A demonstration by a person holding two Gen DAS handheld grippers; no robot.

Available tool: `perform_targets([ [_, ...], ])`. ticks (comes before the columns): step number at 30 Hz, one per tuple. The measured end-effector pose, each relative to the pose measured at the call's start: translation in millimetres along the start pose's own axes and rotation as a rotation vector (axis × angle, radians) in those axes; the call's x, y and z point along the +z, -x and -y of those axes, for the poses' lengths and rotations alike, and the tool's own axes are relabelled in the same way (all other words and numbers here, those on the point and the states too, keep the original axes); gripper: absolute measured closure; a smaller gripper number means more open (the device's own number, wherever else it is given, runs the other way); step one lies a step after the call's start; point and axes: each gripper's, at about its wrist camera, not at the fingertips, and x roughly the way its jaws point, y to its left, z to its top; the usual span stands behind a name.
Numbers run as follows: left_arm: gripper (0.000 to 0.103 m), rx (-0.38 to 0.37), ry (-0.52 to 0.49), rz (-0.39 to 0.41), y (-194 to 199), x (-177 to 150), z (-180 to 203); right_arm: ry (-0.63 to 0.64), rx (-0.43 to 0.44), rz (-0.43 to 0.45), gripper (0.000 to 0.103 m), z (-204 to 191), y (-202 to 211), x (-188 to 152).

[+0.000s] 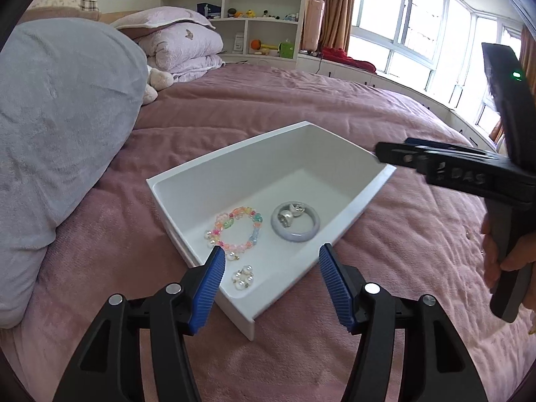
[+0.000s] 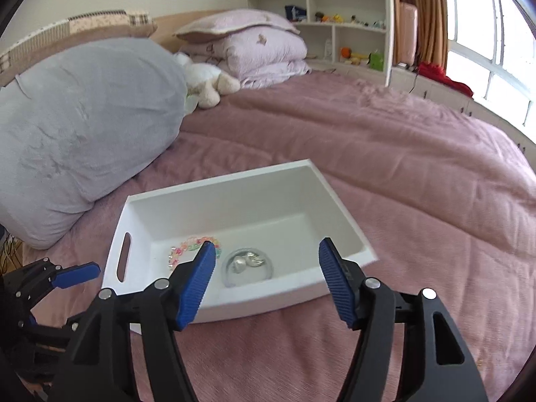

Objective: Organize jewelry
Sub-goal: 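Move both open tools back over the gold heart and starburst earring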

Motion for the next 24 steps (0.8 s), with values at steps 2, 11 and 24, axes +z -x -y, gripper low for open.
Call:
perform_targets([
  [2, 0.04, -0.004, -0.016, 0.007, 3, 3, 9, -0.013, -0.022, 0.038, 0.029, 13, 23, -4],
  [11, 0.028, -0.074, -0.091, 0.035, 4, 23, 88, -0.069, -0.147, 0.144, 0.016, 87, 124, -46],
  [24, 0.027, -0.257, -0.249, -0.045, -32, 7, 255, -0.188, -0.314, 0.061, 0.018, 234, 205, -156],
])
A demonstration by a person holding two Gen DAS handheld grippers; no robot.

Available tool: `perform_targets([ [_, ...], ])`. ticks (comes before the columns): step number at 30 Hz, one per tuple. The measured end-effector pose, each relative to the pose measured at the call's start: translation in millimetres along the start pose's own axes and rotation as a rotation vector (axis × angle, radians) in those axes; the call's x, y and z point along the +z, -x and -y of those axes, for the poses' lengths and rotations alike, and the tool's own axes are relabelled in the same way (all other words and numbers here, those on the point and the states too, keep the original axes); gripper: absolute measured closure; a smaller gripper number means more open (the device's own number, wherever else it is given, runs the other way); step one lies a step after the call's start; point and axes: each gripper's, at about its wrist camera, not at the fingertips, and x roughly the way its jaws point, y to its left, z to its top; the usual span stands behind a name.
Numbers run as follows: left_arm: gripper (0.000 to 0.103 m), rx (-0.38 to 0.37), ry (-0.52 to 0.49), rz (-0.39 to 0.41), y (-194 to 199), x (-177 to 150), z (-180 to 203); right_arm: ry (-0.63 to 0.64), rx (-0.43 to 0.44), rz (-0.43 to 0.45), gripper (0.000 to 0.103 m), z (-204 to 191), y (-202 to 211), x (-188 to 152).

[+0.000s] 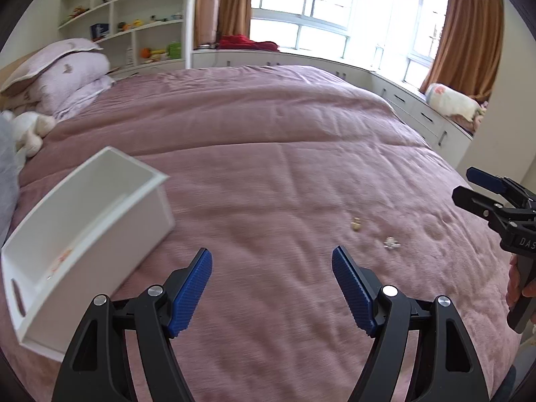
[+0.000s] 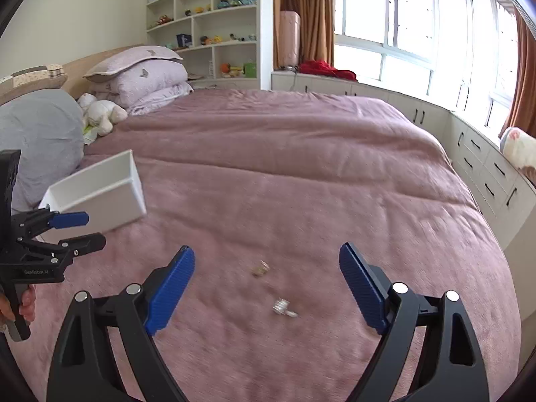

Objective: Organize jewelry
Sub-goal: 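Move both open tools back over the gold heart and starburst earring, then grasp the gold heart pendant with the left tool while the right tool grasps the silver starburst earring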

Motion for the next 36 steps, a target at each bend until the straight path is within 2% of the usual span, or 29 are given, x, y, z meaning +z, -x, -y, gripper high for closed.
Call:
perform_targets([
  [2, 0.027, -0.011, -0.043, -0.004, -13, 3, 24, -0.007, -0.015, -0.028, 0.021, 19, -2, -13],
  [6, 0.027, -0.051, -0.074, -0.04, -44, 7, 59, -0.024, -0.032, -0.054, 0.021, 47, -7, -33],
  [10, 0.029, -0.057, -0.118, -0.084, -82, 8, 86, -0.04, -0.028, -0.072, 0.021, 69, -13, -48],
  [16, 0.036, -0.052, -0.152, -0.144, -134, 9, 103, 0.015, -0.005, -0.098, 0.028, 64, -34, -62],
  [22, 0.039, -0.077, -0.175, -0.161, -162, 14, 111, 0.048, 0.026, -0.134, 0.034, 59, -59, -74],
  [24, 0.046, -0.073, -0.194, -0.18, -171, 16, 114, 0.051, 0.03, -0.145, 0.036, 58, -65, -77],
  [27, 0.062, -0.06, -0.21, -0.205, -183, 16, 115, 0.057, 0.042, -0.162, 0.038, 55, -78, -80],
  [29, 0.079, -0.049, -0.203, -0.219, -188, 18, 113, 0.061, 0.052, -0.171, 0.039, 54, -88, -81],
  [31, 0.087, -0.055, -0.188, -0.226, -191, 21, 109, 0.069, 0.059, -0.186, 0.04, 51, -98, -83],
  [36, 0.088, -0.057, -0.226, -0.229, -193, 23, 111, 0.107, 0.072, -0.215, 0.043, 36, -124, -81],
])
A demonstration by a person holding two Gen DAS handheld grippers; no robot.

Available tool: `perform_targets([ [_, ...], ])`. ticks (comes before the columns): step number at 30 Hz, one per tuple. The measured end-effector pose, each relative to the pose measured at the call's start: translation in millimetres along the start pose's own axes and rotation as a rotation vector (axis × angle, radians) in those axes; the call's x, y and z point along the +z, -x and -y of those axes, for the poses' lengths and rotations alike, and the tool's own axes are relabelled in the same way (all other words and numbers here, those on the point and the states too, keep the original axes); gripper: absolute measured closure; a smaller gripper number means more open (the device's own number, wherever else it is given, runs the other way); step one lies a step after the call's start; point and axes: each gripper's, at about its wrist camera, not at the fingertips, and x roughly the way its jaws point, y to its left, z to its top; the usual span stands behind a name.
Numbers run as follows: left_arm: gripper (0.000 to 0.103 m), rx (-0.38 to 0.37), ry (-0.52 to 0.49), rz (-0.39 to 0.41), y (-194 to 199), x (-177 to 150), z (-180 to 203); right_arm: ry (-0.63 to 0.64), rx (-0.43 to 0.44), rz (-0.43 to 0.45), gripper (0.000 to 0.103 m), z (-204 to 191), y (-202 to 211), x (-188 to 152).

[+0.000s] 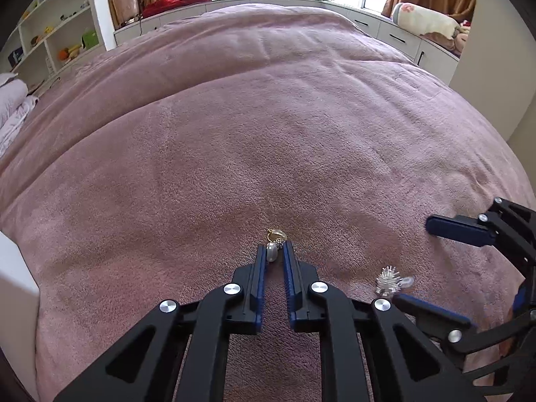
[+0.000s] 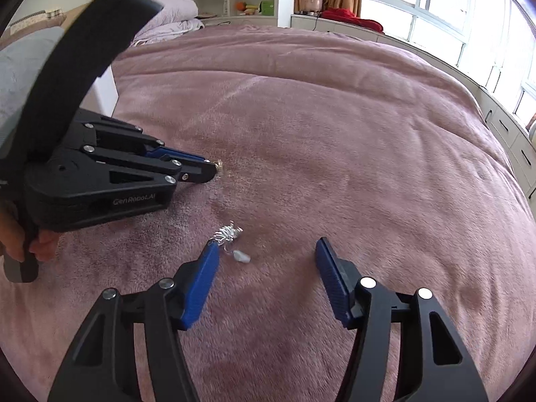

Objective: Organize jewelry
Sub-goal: 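Grasp the gold heart pendant with the left tool while the right tool grasps the silver starburst earring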

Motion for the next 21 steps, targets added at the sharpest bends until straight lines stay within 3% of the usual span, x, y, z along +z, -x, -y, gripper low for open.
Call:
perform_targets([
  [3, 0.088, -0.003, -0.004, 0.001, 1, 0, -1, 0.027, 0.001, -0.013, 0.047, -11, -10, 6],
  [6, 0.091, -0.004, -0.002, 0.003, 3, -2, -4, 0.045, 0.001, -0.035, 0.057, -20, -21, 8],
  [9, 0.091, -0.003, 0.005, 0.006, 7, -6, -7, 0.021, 0.019, -0.04, 0.068, -20, -27, 10],
  [11, 0.091, -0.003, 0.01, 0.008, 10, -8, -11, 0.01, 0.03, -0.04, 0.083, -20, -26, 10],
  [21, 0.091, 0.0, 0.01, 0.035, 33, -10, -18, 0.0, 0.024, -0.044, 0.083, -25, -17, 13],
])
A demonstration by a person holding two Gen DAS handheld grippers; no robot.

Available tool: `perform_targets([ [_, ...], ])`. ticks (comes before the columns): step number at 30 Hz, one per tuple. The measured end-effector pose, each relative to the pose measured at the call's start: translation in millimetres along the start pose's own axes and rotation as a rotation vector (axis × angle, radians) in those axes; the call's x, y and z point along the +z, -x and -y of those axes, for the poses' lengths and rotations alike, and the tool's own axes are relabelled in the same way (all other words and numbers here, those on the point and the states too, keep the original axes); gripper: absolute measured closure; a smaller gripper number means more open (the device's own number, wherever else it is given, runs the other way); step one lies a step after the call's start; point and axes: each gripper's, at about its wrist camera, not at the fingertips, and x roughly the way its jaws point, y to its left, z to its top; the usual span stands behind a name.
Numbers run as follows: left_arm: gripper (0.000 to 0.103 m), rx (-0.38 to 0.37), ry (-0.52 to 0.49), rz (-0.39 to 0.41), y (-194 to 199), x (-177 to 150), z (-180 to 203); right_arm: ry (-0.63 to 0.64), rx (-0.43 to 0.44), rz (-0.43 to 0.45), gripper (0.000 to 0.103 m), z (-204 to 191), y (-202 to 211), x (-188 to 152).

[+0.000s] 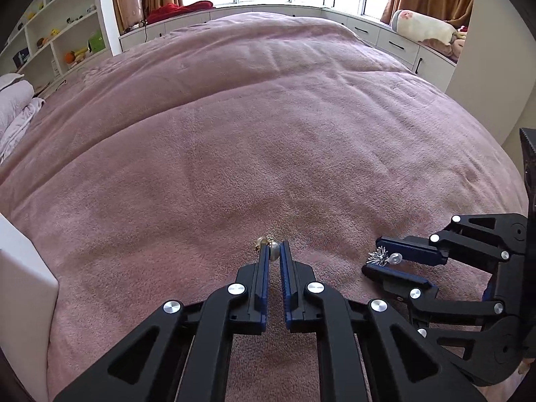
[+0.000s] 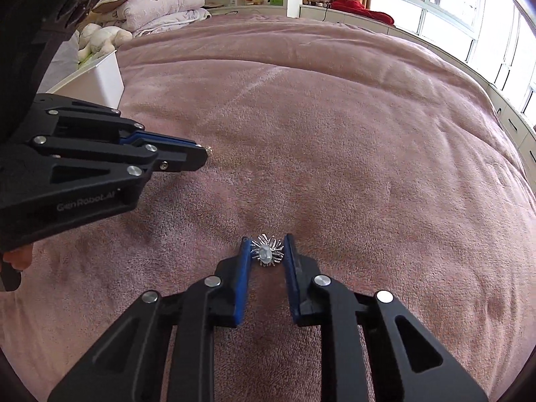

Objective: Organize jewelry
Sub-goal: 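Grasp the gold heart pendant with the left tool while the right tool grasps the silver starburst earring, then carry gold heart and starburst earring into the white tray while both tools open to release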

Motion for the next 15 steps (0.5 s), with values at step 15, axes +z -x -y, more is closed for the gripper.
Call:
perform_targets([
  [15, 0.091, 0.053, -0.008, 0.083, 82, -2, -18, 0.013, 0.0, 0.089, 0.083, -18, 64, 28],
])
